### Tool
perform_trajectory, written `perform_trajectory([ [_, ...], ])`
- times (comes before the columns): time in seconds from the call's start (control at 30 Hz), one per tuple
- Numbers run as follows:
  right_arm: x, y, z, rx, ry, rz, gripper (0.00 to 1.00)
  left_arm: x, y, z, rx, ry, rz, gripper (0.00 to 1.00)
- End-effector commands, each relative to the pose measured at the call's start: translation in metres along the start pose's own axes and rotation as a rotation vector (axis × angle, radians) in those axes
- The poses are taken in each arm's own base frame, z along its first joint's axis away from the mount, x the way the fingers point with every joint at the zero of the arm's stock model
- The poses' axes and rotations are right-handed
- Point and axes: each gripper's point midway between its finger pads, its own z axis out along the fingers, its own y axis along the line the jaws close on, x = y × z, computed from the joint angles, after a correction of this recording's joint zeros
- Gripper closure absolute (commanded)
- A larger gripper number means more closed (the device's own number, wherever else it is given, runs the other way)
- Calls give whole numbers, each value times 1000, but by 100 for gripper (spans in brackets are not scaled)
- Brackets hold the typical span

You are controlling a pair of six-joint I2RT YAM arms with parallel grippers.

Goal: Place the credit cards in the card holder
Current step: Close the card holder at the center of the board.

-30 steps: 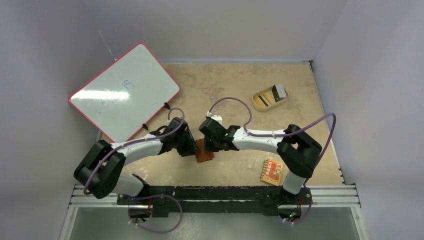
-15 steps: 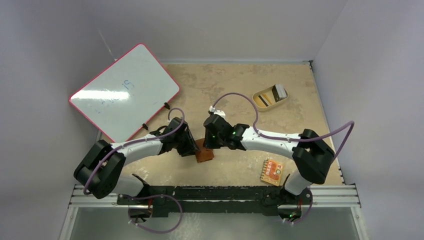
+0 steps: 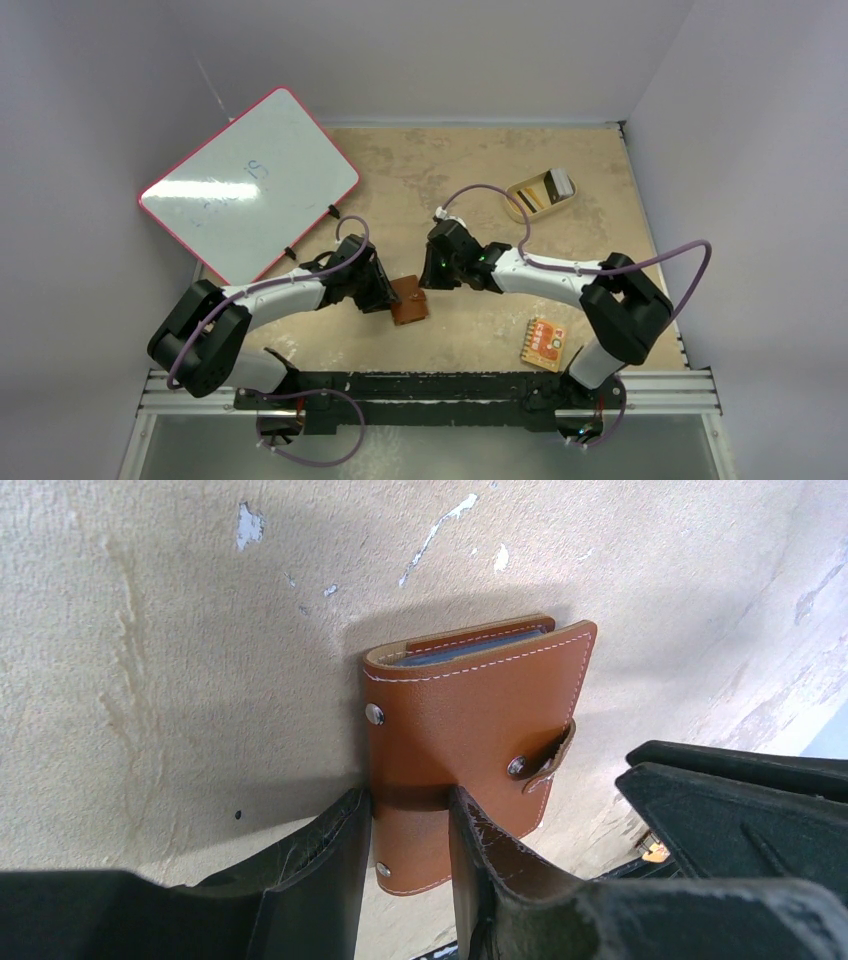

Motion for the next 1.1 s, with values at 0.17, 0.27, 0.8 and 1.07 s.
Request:
perform_trajectory([
  [0.17, 8, 12, 12, -81, 31, -22, 81, 3, 14, 4, -53, -2, 2, 65],
  [0.27, 8, 11, 16, -75, 30, -23, 82, 2, 14, 4, -52, -3, 4, 65],
  [0.8, 11, 13, 15, -77, 22, -24, 83, 3, 13, 3, -51, -4, 3, 65],
  [1.07, 5, 14, 6, -71, 1, -27, 79, 3, 14, 3, -52, -2, 4, 65],
])
